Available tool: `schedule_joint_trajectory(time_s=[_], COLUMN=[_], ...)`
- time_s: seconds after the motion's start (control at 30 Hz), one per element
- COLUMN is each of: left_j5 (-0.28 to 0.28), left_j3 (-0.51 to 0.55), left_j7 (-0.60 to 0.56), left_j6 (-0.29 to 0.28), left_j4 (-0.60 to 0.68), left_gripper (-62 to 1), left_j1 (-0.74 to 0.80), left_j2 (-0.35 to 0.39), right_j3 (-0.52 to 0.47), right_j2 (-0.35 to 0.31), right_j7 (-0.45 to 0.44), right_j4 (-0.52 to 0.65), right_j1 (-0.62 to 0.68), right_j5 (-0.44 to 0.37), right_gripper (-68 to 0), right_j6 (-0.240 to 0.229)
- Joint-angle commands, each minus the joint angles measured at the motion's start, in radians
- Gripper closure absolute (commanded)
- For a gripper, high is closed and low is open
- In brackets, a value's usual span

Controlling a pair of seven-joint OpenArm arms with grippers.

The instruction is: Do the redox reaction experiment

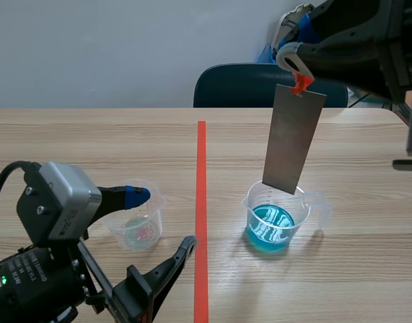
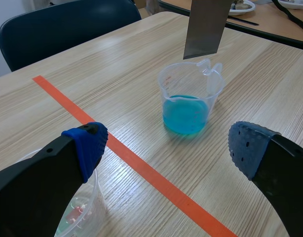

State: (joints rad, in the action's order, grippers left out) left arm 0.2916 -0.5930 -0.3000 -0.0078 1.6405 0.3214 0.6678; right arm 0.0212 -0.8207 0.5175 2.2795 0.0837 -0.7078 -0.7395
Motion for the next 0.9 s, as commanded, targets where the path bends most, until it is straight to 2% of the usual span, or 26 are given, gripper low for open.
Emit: schedule_joint_trajectory(time_s=[0.0,0.17,0.2,0.57,0.7,0.77,0.87], left_j5=[0.002,0.003,0.003,0.003,0.007,0.016,0.041], left_j3=[0.001,0.001,0.001,-0.015,-0.060,-0.087,-0.126], left_j7=[-0.014,-0.014,-0.014,0.031,0.036,0.039,0.039], left_j6=[0.001,0.001,0.001,0.005,-0.006,-0.006,-0.006], left_j4=[0.008,0.008,0.008,0.002,-0.028,-0.051,-0.095], left_gripper=[-52.5,-52.3,-50.6,-11.6,-8.4,-5.6,-4.5], left_j1=[0.000,-0.001,-0.002,-0.098,-0.174,-0.212,-0.268], left_j2=[-0.005,-0.005,-0.005,-0.053,-0.063,-0.072,-0.089], right_j3=[-0.007,-0.007,-0.007,-0.007,-0.007,-0.007,-0.007], right_j2=[-0.004,-0.004,-0.004,-0.004,-0.004,-0.004,-0.004], right_j7=[-0.013,-0.013,-0.013,-0.013,-0.013,-0.013,-0.013], right_j4=[0.003,0.003,0.003,0.003,0.003,0.003,0.003], right_j1=[-0.011,-0.011,-0.011,-0.011,-0.011,-0.011,-0.011], right_j5=[-0.007,-0.007,-0.007,-0.007,-0.007,-0.007,-0.007], right_gripper=[-0.6,-0.6,-0.6,-0.6,-0.6,-0.6,-0.6], right_j6=[-0.006,-0.006,-0.006,-0.006,-0.006,-0.006,-0.006])
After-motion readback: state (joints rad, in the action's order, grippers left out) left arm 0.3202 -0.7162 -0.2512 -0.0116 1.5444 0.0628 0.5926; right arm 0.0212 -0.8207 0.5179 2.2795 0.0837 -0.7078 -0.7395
